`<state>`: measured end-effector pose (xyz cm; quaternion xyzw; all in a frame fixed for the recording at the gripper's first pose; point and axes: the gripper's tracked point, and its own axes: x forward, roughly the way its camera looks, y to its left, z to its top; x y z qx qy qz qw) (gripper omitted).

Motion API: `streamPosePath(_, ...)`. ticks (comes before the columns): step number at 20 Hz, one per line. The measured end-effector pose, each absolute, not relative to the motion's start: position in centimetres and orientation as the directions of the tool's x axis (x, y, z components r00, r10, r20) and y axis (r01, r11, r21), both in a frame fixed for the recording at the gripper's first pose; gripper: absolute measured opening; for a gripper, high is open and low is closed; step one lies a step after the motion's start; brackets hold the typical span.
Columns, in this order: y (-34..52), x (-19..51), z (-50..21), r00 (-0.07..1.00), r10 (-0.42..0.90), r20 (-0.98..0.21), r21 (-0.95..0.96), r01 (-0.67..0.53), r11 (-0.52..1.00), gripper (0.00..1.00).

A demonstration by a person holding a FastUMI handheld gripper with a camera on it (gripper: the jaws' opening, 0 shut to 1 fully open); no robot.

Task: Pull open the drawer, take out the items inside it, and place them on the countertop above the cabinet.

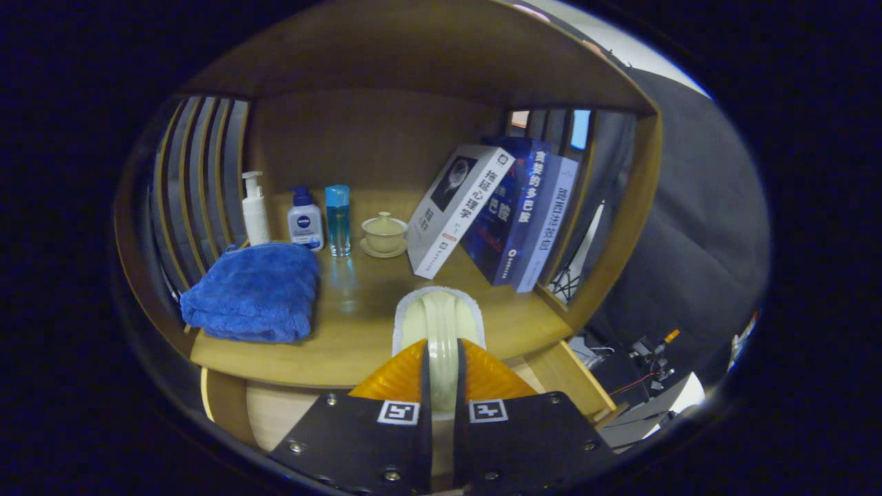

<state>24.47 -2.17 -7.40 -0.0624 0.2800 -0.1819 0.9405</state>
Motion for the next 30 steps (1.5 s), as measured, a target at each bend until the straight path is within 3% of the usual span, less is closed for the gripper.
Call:
streamPosePath(9, -1.0, 30.3, -11.3, 0.788, -0.255, -0.561, -0.189, 0.178, 0.966, 0.12)
streamPosePath(22, -0.7, 32.9, -11.6, 0.817, -0.184, -0.547, -0.132, 0.132, 0.982, 0.12)
streamPosePath(30, -0.3, 32.5, -10.7, 0.827, -0.165, -0.538, -0.116, 0.121, 0.986, 0.3)
